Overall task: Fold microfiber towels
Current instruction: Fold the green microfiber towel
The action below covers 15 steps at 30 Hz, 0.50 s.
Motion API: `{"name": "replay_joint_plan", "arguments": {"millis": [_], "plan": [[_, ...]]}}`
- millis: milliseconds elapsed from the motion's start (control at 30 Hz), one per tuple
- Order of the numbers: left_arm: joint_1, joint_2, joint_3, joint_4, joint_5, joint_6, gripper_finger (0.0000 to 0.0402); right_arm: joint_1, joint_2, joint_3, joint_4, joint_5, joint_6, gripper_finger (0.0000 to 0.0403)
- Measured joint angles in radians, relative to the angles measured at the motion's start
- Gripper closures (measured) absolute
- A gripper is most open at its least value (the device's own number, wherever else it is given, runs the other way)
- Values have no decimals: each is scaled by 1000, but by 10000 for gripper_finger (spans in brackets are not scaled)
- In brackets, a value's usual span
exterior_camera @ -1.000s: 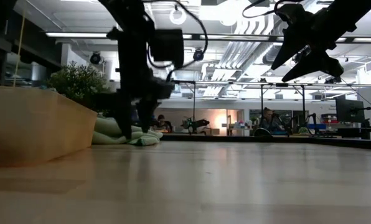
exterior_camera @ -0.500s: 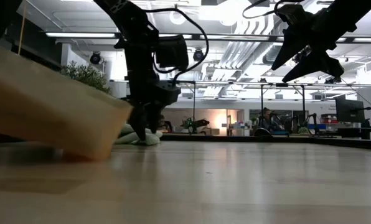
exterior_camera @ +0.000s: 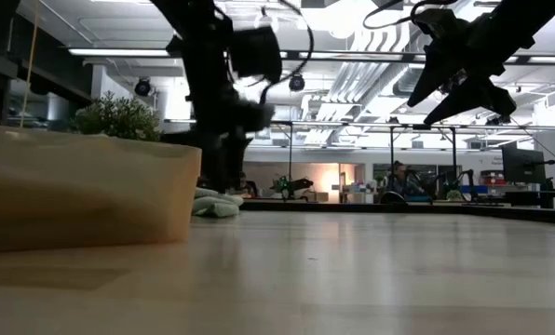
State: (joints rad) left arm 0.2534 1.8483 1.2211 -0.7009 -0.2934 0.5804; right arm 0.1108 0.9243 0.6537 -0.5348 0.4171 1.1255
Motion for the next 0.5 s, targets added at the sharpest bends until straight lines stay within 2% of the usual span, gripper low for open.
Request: {"name": "replay_joint_plan", "arguments": {"millis": [167,367,500], "plan": [[-13,-58,36,95,13,-156,216,0,0,0,0,0,0,217],[-50,-86,34,248,15,-503,216,0,0,0,0,0,0,217],[-135,-63,-9,372,-55,-681,216,0,0,0,-1,0,0,217]]}}
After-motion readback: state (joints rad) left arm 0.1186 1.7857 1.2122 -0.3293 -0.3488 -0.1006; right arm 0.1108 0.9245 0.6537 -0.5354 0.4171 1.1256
